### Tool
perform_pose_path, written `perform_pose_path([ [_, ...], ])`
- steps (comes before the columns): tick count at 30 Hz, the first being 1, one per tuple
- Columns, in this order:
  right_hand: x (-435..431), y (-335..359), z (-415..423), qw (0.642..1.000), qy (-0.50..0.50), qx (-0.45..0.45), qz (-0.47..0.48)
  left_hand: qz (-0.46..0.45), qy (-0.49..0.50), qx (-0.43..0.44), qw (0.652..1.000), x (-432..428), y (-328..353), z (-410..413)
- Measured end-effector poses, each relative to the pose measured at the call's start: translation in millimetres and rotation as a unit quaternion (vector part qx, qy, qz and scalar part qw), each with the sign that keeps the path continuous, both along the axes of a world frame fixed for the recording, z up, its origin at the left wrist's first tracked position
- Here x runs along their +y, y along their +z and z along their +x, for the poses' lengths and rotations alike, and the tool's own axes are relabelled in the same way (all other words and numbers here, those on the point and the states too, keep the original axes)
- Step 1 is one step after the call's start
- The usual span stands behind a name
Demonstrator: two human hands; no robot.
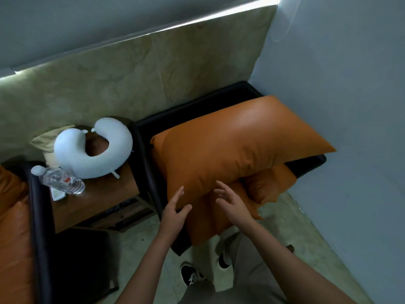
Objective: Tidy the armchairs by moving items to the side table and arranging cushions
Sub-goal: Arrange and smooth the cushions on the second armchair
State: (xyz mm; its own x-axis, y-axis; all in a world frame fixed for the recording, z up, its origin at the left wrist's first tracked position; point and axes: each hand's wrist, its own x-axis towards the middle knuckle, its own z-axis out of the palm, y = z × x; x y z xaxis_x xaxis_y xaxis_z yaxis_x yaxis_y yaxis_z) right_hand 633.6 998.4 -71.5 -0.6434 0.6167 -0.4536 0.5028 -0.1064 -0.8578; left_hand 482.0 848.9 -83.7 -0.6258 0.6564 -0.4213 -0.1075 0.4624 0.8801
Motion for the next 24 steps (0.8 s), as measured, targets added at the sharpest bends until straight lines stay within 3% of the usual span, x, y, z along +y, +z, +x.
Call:
perform_pose_path([
  [10, 93.8, -0.9, -15.8, 0.998, 0.014, 0.021, 0.050, 0.022, 0.020, 0.007, 1.000, 80.9, -2.3, 0.3],
  [13, 141.1, -4.4, -12.7, 0.992, 0.076, 0.022, 0.103, -0.003, 0.025, 0.044, 0.999, 118.6, -12.7, 9.9],
  [16, 199.9, -18.1, -3.0, 0.932, 0.241, -0.061, 0.264, -0.086, -0.018, 0.159, 0.983, 159.7, -36.1, 26.2],
  [19, 259.9, -32.9, 13.1, 0.864, 0.354, -0.123, 0.337, -0.181, -0.007, 0.225, 0.957, 197.6, -55.3, 48.3],
  [24, 327.6, -51.9, 24.4, 0.805, 0.449, -0.077, 0.379, -0.259, 0.013, 0.281, 0.924, 236.9, -70.9, 49.6],
])
